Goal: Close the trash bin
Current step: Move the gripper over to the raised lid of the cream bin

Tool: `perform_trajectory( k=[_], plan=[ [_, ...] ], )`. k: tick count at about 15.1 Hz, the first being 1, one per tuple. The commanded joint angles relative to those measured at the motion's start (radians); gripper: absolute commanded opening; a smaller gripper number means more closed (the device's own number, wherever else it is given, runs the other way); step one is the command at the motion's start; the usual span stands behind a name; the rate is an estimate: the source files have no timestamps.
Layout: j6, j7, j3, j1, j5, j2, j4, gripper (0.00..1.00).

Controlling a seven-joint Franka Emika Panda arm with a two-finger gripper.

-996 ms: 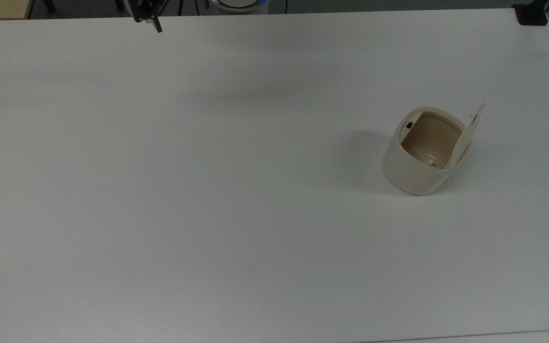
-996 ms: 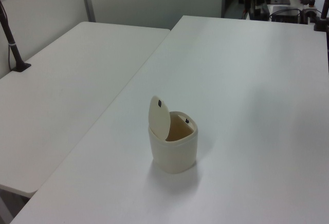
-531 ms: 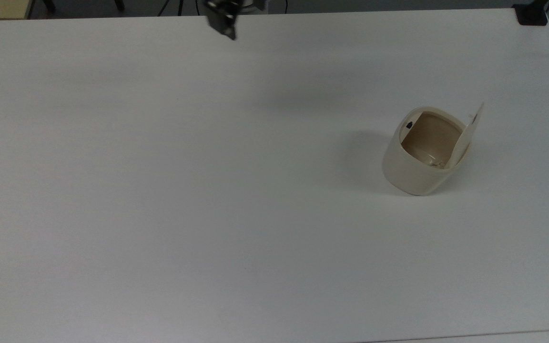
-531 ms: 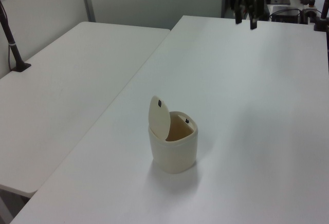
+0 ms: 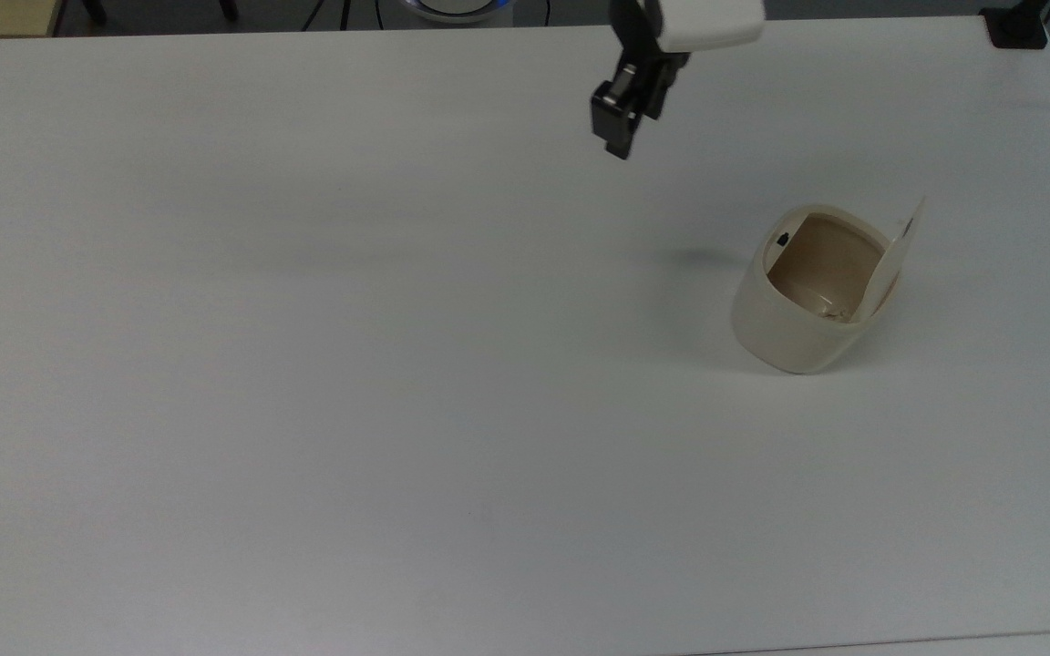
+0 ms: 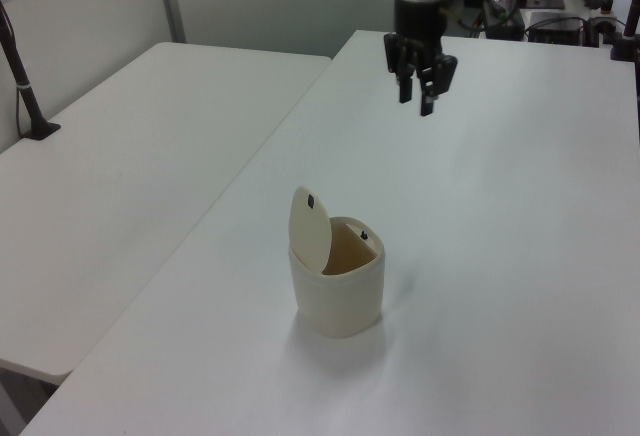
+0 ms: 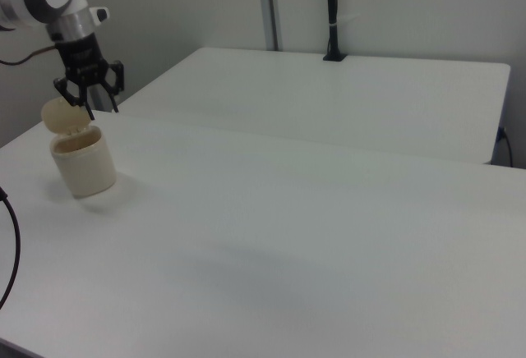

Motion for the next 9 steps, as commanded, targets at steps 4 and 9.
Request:
perform_trajectory(
  k=[4, 9],
  plan=[
    [0.261, 0.163, -0.03, 0.151, 0.018, 0.079, 0.06, 0.01],
    [0.404, 0.284, -0.052, 0.23, 0.018, 0.121, 0.097, 0.0]
  ],
)
